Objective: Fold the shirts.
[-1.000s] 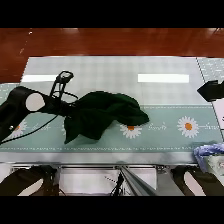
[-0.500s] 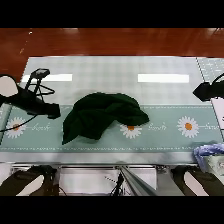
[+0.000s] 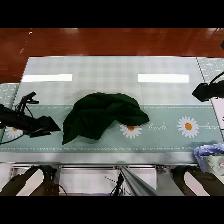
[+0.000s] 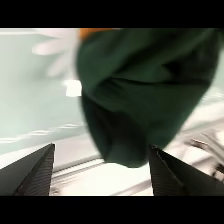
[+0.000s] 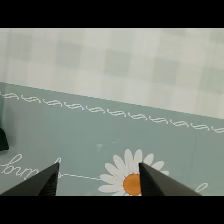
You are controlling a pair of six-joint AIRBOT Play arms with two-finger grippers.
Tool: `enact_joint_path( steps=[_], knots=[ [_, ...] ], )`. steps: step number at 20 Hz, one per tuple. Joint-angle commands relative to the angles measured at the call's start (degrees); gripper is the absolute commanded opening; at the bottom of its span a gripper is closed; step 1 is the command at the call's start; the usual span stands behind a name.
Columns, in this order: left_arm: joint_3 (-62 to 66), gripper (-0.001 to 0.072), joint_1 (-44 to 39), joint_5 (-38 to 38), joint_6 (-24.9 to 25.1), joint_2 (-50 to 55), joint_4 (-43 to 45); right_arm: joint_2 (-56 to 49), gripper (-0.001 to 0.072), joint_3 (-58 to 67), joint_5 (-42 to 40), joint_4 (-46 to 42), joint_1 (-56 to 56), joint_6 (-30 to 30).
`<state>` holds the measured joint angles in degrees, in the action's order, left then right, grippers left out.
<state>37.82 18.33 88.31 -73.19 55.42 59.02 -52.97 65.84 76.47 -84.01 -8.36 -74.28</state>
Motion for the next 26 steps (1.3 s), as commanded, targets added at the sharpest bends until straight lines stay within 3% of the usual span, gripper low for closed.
enact_joint_path(
  steps=[1,8,12,15,16,17,18,23,24,26],
  knots=[
    [-8.02,0.0720,3.43,-2.45,5.18,-0.09,-7.34,-0.09,0.0582,-0.02,-0.20,0.52,-0.04,0.02],
    [-13.94,0.0720,3.54,-6.91,8.00,0.76,-6.27,-0.09,0.0583,-0.02,-0.17,1.01,-0.04,0.02],
    [-13.94,0.0720,2.69,-11.52,8.02,5.92,-14.21,-0.09,0.0583,-0.02,-0.24,1.14,-0.04,0.02],
    [-13.94,0.0711,-3.04,-15.10,7.93,11.56,-17.64,-0.09,0.0582,-0.02,-0.20,1.14,-0.04,0.02],
    [-13.92,0.0469,-5.31,-16.90,7.30,13.44,-18.34,-0.09,0.0582,-0.02,-0.15,1.14,-0.04,0.00],
    [-13.92,0.0100,-6.71,-18.32,6.95,14.69,-18.53,-0.09,0.0582,-0.02,-0.13,1.11,-0.04,0.00],
    [-13.92,0.0028,-7.34,-19.02,7.02,15.17,-18.56,-0.09,0.0583,-0.02,-0.20,0.92,-0.04,0.02],
    [-13.90,0.0027,-3.96,-18.88,8.20,13.70,-18.05,-0.20,0.0579,-2.21,-5.51,-9.90,-0.07,-3.04],
    [-13.90,0.0028,-3.13,-18.60,8.85,12.98,-18.08,-0.44,0.0579,-3.89,-7.28,-9.01,-0.31,-4.00],
    [-13.90,0.0027,-1.70,-17.64,10.64,11.54,-18.05,-2.73,0.0579,-8.39,-9.31,1.38,-2.10,-4.33]
  ],
)
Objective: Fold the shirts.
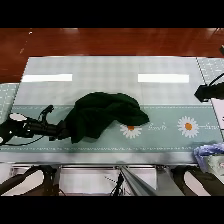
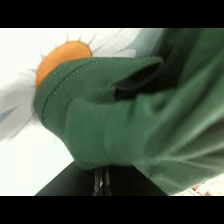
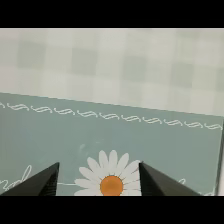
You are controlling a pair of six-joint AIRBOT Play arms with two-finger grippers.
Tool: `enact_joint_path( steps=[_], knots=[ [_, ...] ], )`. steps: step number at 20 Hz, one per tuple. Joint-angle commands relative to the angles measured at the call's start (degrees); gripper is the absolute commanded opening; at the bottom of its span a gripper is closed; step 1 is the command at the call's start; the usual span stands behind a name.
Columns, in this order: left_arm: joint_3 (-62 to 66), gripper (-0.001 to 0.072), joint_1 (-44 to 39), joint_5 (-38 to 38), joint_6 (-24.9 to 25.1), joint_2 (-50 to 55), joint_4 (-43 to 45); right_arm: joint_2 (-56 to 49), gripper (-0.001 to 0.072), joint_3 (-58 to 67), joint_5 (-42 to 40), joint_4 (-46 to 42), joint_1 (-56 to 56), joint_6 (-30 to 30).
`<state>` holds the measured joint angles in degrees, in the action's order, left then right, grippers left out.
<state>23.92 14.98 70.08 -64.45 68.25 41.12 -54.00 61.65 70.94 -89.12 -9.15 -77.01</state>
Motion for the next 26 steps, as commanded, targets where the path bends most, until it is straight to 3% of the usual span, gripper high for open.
enact_joint_path(
  steps=[1,5,7,13,26],
  knots=[
    [0.02,0.0028,2.29,1.20,2.75,-1.99,-0.17,-3.61,0.0580,-6.23,-4.02,12.52,-2.10,-0.76],
    [0.11,0.0028,3.32,2.86,4.87,-3.30,-0.20,-13.27,0.0579,-10.69,-3.87,34.51,-2.86,7.74],
    [0.22,0.0028,3.32,3.02,5.38,-3.30,-0.22,-17.59,0.0492,-10.71,-3.85,39.06,-2.54,12.26],
    [0.22,0.0028,3.32,2.97,6.27,-3.30,-0.24,-22.88,0.0491,-10.71,-0.74,39.34,-1.90,16.79],
    [0.22,0.0028,3.32,2.93,6.34,-3.28,-0.26,-31.08,0.0491,-10.71,-6.82,36.41,14.86,19.32]
  ],
)
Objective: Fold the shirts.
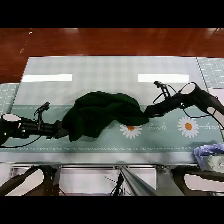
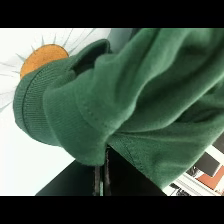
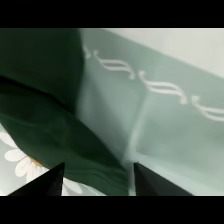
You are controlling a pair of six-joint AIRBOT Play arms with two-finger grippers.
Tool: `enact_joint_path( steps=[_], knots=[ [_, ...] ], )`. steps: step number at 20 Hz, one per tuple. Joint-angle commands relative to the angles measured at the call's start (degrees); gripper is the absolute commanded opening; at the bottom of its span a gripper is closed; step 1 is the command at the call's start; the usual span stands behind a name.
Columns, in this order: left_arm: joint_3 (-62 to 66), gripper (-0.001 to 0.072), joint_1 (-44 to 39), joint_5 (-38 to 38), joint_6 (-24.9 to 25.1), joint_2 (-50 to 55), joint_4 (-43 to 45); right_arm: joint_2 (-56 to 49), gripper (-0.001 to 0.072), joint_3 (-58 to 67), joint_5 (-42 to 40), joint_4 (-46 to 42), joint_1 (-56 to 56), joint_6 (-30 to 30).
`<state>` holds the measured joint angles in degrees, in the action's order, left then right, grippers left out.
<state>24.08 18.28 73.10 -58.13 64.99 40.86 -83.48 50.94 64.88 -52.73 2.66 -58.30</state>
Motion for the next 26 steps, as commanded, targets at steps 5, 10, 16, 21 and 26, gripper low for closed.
enact_joint_path(
  steps=[5,10,16,21,26],
  knots=[
    [3.23,0.0027,0.04,0.07,1.99,-0.31,0.04,-1.16,0.0017,1.38,-0.81,-3.06,6.05,0.48],
    [21.53,0.0026,0.04,3.13,1.68,-5.97,0.07,12.20,0.0016,11.39,4.35,-9.20,0.68,-1.31],
    [54.82,0.0026,0.02,3.43,-3.28,-11.32,0.00,30.36,0.0016,28.98,-2.05,-9.18,-6.80,-5.03],
    [78.42,0.0026,0.02,2.12,-3.30,-13.51,0.07,35.23,0.0015,43.19,-3.58,-12.35,-6.88,-6.84],
    [87.45,0.0025,0.02,0.94,-6.78,-17.44,5.05,35.52,0.0015,54.34,-0.24,-21.03,-6.88,-13.14]
  ],
)
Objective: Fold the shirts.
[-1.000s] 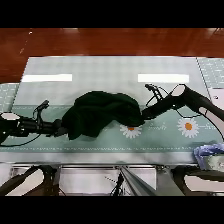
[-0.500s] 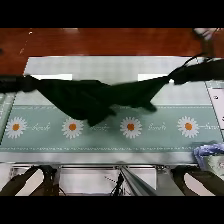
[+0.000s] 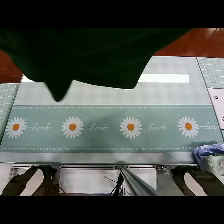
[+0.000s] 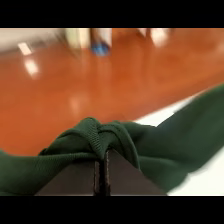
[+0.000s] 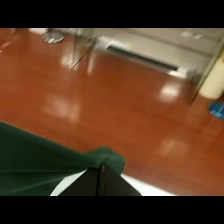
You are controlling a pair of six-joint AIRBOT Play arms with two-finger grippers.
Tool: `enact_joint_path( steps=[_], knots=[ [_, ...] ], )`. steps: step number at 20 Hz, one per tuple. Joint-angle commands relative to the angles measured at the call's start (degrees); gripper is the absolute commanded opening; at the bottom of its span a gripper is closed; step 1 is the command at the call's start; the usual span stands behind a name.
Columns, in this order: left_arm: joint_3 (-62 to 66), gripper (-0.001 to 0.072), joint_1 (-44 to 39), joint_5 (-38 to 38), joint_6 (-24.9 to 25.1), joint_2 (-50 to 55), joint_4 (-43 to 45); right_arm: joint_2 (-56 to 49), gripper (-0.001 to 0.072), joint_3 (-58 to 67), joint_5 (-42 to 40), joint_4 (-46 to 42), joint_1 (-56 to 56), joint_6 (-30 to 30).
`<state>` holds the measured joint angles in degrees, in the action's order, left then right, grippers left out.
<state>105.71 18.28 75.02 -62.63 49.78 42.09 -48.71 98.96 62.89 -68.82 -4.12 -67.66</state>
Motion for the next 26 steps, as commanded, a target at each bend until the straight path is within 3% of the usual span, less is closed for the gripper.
enact_joint_path(
  steps=[1,6,9,14,16,20,26],
  knots=[
    [5.92,0.0025,0.02,-0.92,-3.80,-3.72,6.21,0.79,0.0015,8.22,2.99,-5.62,-0.11,-4.42],
    [5.92,0.0025,0.02,1.46,-11.58,-11.30,9.81,0.96,0.0015,16.52,8.09,-6.45,-0.11,-5.73],
    [5.90,0.0025,0.02,8.41,-19.58,-13.49,9.79,1.09,0.0014,19.02,10.40,-10.34,-0.11,-7.39],
    [0.02,0.0024,0.02,21.62,-27.30,-13.22,9.75,-1.95,0.0014,18.99,26.62,-16.83,-0.07,-8.90],
    [-7.23,0.0024,0.02,23.41,-27.23,-13.31,9.57,-5.92,0.0014,17.20,33.83,-15.82,-0.07,-10.05],
    [-25.73,0.0025,-0.22,17.51,-25.05,-13.27,8.46,-15.96,0.0014,9.90,31.52,-13.09,-0.04,-10.10],
    [-47.21,0.0027,-0.90,-0.57,-21.97,-5.86,8.37,-34.42,0.0014,9.90,17.57,-10.99,-0.04,-9.66]
  ],
)
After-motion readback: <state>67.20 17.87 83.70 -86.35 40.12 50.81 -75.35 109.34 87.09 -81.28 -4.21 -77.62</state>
